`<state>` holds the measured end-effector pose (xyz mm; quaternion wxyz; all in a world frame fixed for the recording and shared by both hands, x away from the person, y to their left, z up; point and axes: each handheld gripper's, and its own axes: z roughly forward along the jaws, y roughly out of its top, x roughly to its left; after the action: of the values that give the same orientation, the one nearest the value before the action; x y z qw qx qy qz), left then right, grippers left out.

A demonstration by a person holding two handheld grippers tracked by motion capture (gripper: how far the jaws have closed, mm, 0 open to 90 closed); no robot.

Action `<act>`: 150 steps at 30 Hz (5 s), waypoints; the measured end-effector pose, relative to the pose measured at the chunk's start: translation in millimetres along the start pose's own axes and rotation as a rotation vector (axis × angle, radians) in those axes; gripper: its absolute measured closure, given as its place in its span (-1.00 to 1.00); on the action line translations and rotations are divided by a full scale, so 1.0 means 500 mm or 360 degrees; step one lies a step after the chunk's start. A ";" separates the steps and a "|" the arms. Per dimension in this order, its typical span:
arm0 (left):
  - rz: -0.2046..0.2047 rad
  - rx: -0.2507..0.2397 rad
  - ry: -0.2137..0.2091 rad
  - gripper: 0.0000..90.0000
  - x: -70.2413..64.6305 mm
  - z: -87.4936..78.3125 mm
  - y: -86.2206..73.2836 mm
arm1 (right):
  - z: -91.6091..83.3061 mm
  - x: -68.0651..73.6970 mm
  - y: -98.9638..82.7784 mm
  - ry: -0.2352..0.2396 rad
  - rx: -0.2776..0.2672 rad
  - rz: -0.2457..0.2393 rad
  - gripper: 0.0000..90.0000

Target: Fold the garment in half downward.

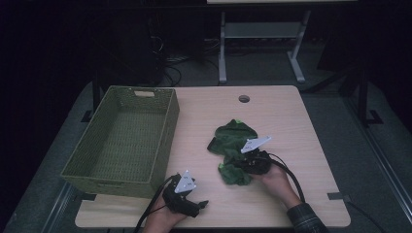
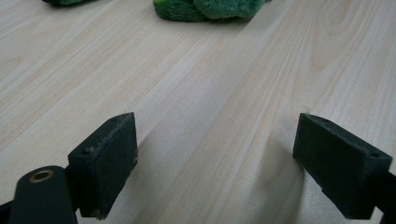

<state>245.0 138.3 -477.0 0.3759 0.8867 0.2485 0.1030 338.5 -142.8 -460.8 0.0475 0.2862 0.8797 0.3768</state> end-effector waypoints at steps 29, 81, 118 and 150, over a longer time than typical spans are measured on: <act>-0.0044 -0.0050 0.0000 -0.68 0.042 -0.012 0.092 | -0.080 -0.025 0.026 -0.0074 -0.0146 0.0049 0.36; -0.0096 0.0087 0.0140 0.28 0.297 0.244 0.296 | -0.012 -0.262 0.032 -0.0303 -0.0105 0.0396 0.32; -0.0079 -0.0213 0.0153 0.95 0.285 0.105 0.401 | -0.124 -0.257 0.127 -0.0344 -0.0275 0.0318 0.95; 0.0031 -0.0313 -0.0074 0.94 0.120 0.053 0.261 | -0.162 -0.081 -0.015 -0.0167 -0.0358 0.0116 0.93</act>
<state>353.4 75.6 -402.2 0.4657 0.8501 0.2199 0.1099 344.2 -220.5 -413.7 0.1114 0.3303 0.8172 0.4591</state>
